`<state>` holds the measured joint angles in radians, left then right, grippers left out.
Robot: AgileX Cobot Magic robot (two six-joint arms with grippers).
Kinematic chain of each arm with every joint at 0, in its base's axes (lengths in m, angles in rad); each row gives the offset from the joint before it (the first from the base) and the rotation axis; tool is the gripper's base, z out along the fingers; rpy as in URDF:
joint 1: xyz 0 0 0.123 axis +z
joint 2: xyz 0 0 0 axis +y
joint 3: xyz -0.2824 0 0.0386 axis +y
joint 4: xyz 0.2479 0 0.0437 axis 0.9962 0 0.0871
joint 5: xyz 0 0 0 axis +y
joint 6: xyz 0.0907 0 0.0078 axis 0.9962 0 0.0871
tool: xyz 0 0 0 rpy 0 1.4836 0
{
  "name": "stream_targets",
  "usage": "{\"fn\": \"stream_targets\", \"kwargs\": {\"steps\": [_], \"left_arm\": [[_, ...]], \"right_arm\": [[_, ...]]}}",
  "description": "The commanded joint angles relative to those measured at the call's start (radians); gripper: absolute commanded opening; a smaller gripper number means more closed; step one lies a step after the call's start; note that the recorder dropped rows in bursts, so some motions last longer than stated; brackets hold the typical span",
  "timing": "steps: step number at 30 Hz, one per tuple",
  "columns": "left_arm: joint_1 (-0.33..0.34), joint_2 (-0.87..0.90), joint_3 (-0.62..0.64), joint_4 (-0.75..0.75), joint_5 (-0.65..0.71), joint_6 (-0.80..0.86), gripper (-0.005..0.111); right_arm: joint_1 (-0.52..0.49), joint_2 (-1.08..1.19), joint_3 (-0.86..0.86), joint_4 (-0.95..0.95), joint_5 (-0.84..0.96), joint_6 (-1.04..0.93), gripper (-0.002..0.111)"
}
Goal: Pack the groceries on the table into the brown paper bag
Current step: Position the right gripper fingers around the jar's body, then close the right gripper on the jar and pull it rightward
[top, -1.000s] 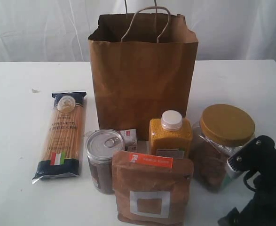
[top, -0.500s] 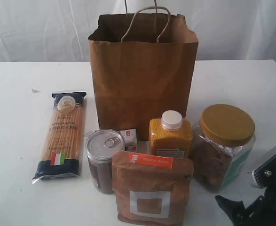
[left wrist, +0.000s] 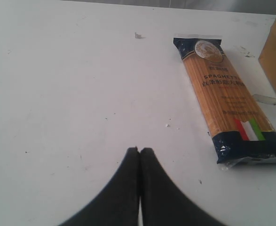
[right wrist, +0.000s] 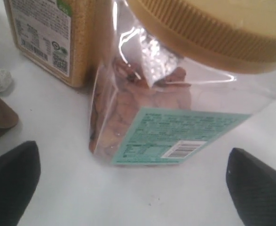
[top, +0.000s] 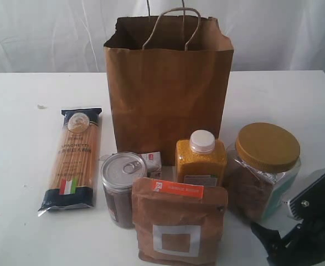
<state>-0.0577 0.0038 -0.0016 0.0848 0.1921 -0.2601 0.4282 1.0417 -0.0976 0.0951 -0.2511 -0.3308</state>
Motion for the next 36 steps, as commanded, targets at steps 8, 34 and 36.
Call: {"fn": "stream_targets", "kwargs": {"steps": [8,34,36], "left_arm": [[-0.006,-0.004,0.002,0.002,-0.005,-0.001,0.0],[-0.006,-0.004,0.002,0.002,-0.005,-0.001,0.0],[-0.006,-0.004,0.002,0.002,-0.005,-0.001,0.0]], "right_arm": [[0.001,0.167,-0.011,0.068,-0.178,-0.008,0.105],[-0.001,0.418,-0.093,-0.029,-0.443,0.303,0.105],[-0.001,0.418,-0.093,-0.029,-0.435,0.368,0.105]]}}
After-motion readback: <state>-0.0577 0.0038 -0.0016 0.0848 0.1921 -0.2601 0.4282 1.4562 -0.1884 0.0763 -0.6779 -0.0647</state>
